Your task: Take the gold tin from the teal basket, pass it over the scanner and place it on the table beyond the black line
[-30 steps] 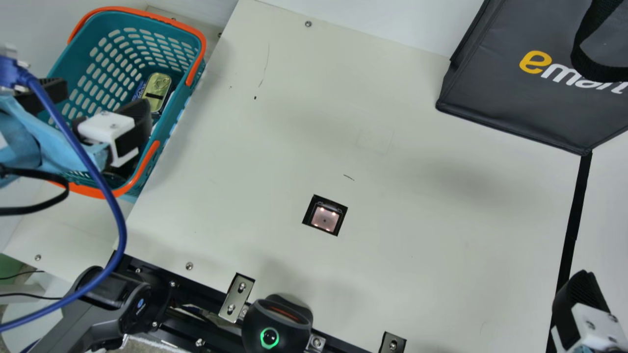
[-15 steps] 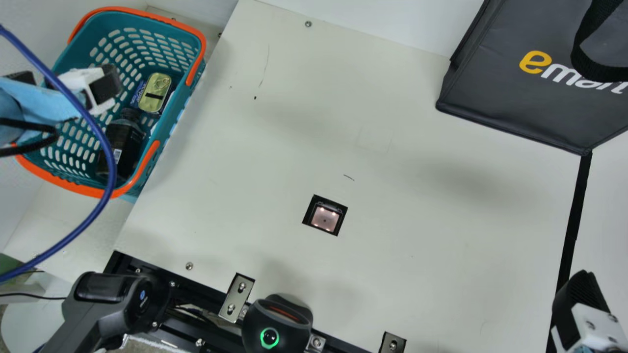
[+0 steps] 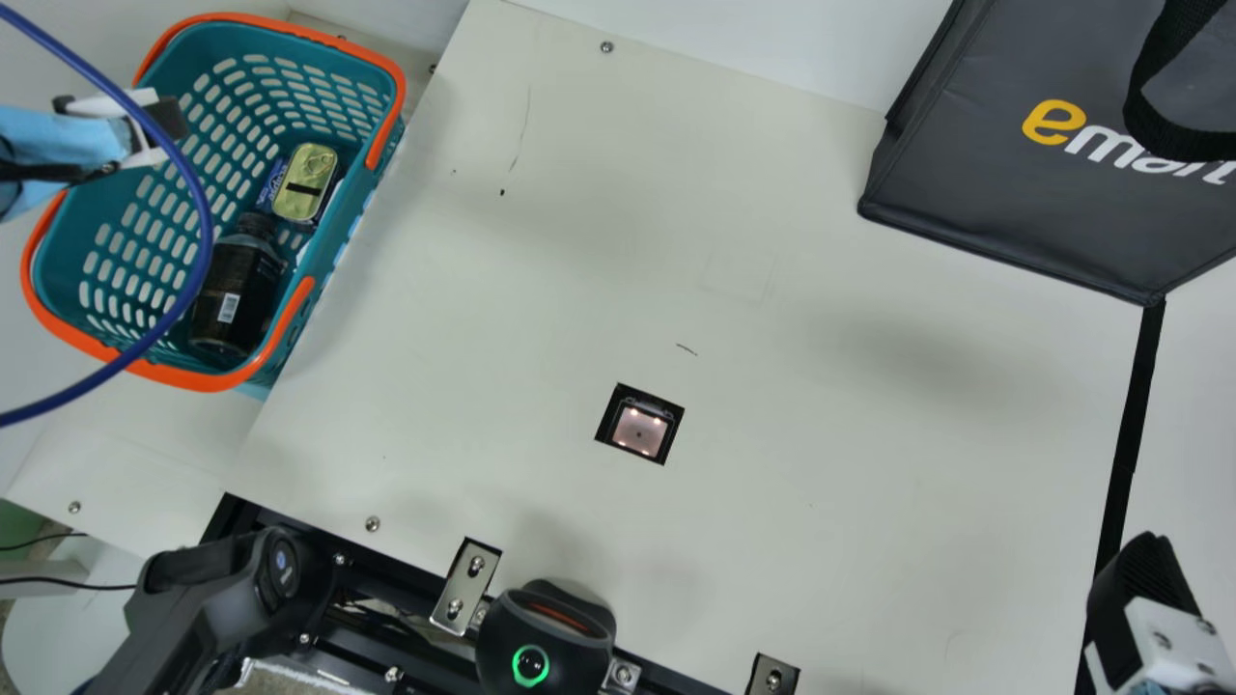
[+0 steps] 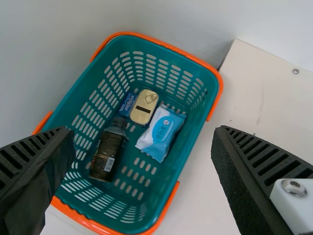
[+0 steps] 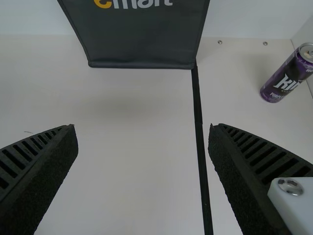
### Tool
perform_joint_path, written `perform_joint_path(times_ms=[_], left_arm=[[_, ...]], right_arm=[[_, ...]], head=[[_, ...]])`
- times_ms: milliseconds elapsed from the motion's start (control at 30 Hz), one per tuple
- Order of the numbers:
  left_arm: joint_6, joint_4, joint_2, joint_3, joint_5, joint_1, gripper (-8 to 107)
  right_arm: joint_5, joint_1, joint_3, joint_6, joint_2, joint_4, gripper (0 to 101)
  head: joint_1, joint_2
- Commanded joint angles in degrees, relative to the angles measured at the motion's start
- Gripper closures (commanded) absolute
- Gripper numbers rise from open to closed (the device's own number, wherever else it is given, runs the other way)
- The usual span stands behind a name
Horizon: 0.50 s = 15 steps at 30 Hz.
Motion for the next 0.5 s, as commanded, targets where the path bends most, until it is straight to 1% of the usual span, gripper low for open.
perform_joint_path(times_ms=[0,200,467], left_arm=[[4.1,-1.0,1.8,-0.2,-0.5,2.0,9],[10.8,-3.3,7.1,-1.5,-2.1,5.2,9],[18.9,-6.1,14.3,-4.1,-3.5,7.3,9]], right_arm=[[0.0,0.0,0.0,0.0,0.0,0.0,6],[0.0,0.0,0.0,0.0,0.0,0.0,6],[0.0,0.0,0.0,0.0,0.0,0.0,6]], head=[[-1.7,0.1],[-1.7,0.1],[-1.7,0.1]])
